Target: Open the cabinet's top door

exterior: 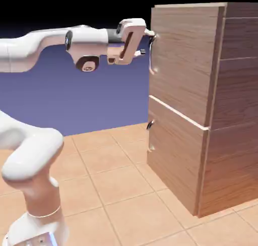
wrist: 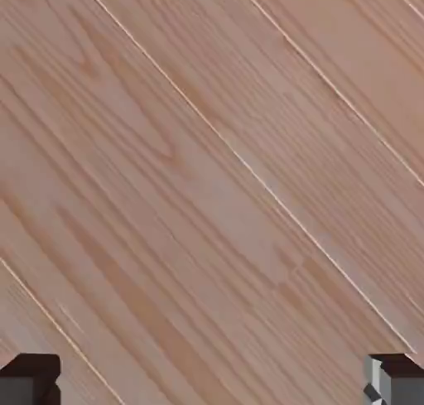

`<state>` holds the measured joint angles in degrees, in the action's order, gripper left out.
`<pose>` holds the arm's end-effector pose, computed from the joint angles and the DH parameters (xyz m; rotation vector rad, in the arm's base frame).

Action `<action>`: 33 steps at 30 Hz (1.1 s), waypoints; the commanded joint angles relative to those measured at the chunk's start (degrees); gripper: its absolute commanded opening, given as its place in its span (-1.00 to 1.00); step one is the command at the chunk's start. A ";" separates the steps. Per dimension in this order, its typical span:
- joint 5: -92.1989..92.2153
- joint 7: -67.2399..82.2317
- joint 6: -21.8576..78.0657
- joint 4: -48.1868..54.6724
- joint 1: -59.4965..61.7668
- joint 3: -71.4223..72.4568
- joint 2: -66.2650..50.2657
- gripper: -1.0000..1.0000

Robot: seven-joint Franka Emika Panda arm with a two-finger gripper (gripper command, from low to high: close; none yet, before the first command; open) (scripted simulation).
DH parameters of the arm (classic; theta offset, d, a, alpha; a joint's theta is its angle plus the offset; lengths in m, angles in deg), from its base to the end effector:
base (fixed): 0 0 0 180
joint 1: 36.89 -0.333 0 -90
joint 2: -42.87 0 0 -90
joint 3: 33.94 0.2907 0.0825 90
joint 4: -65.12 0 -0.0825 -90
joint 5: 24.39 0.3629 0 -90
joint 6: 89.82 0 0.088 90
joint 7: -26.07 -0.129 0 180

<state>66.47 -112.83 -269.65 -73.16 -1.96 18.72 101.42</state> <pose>0.3515 0.1461 0.6241 0.1386 1.6122 0.0563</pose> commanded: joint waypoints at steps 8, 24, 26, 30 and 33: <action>18.79 -19.94 -1.21 4.70 7.36 10.89 5.35 0.00; 31.71 -26.94 14.62 4.79 17.29 12.41 17.51 -1.00; 32.38 -27.12 19.60 1.19 15.63 10.23 21.17 -1.00; 33.36 -27.11 29.57 -5.92 12.67 5.95 28.05 -1.00; 33.60 -27.10 37.05 -10.94 11.13 2.80 32.91 -1.00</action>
<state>100.37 -139.93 -232.64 -84.07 9.18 21.56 134.31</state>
